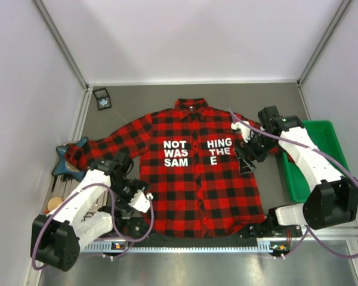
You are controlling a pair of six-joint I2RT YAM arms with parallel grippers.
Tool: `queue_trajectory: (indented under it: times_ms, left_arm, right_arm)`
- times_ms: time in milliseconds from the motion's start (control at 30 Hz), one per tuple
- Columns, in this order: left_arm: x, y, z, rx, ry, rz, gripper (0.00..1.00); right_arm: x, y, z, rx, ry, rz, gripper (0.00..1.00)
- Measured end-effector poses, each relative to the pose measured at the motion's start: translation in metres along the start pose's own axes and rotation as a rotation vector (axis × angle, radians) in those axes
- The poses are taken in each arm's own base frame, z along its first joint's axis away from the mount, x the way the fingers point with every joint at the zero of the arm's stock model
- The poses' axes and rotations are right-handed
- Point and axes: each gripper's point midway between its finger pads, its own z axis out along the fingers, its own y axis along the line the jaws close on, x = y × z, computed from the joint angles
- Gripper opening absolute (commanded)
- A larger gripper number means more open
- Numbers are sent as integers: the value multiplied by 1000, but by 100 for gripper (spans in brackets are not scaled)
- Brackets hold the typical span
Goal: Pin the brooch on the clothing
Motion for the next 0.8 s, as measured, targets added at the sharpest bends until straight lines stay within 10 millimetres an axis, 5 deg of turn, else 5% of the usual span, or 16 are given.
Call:
queue_trajectory:
  times_ms: [267, 567, 800]
  left_arm:
    - [-2, -10, 26, 85, 23, 87, 68]
    - [-9, -4, 42, 85, 39, 133, 10]
    - [-27, 12, 35, 96, -9, 119, 0]
  right_arm:
    - [-4, -3, -1, 11, 0, 4, 90]
    - [-3, -6, 0, 16, 14, 9, 90]
    - [-1, -8, 1, 25, 23, 8, 90]
